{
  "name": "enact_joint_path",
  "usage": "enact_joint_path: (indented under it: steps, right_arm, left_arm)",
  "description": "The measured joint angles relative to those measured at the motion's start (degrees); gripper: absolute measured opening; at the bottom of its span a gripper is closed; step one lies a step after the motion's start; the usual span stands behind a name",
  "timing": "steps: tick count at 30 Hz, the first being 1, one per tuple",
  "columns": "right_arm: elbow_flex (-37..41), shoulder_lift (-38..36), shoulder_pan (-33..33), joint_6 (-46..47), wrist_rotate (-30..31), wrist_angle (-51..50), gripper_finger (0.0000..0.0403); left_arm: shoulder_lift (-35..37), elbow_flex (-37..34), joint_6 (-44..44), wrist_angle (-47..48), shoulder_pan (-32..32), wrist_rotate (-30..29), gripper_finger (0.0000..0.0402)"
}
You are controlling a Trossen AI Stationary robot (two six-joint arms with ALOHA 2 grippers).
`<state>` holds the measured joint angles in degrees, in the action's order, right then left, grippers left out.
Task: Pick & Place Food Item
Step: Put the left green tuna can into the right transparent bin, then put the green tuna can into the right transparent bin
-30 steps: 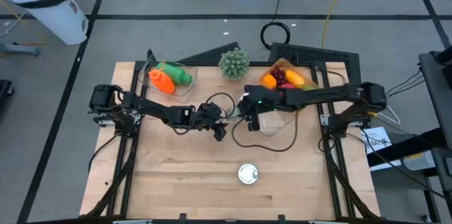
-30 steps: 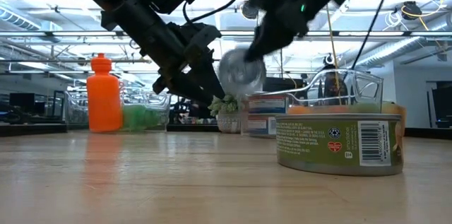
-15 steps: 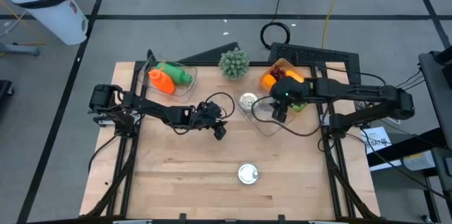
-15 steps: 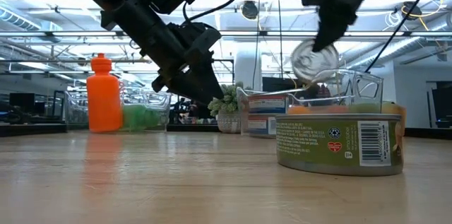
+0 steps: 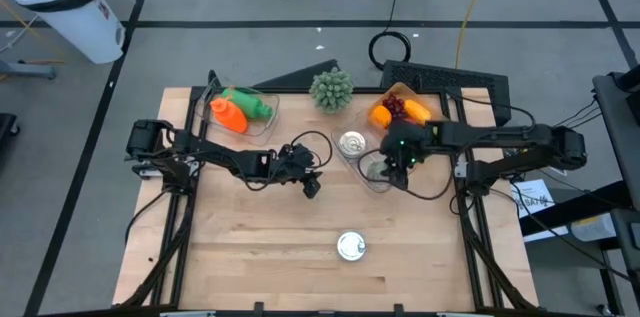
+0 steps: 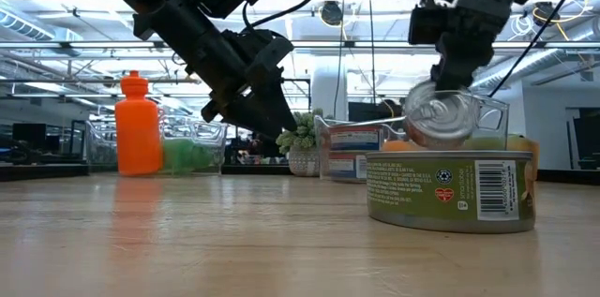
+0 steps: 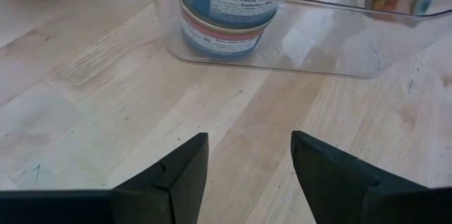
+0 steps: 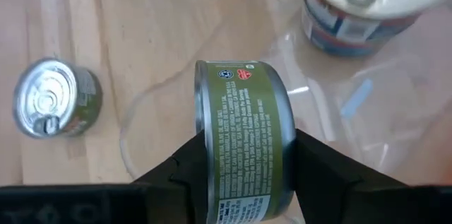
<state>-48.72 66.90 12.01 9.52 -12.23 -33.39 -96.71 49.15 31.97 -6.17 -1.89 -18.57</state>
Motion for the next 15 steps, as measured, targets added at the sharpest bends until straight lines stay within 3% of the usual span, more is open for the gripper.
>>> enact_joint_path:
  steps: [8,13,15]
  right_arm:
    - [4.7,0.0,0.0,-1.4,0.0,3.6,0.021]
    - [5.7,0.0,0.0,-4.7,0.7,6.2,0.0225]
    - [5.7,0.0,-0.2,-6.6,3.9,6.5,0.0226]
  left_arm:
    - [0.0,0.0,0.0,0.0,0.0,0.0,0.0214]
    - [0.0,0.0,0.0,0.0,0.0,0.0,0.0214]
    - [0.0,0.0,0.0,0.0,0.0,0.0,0.0214]
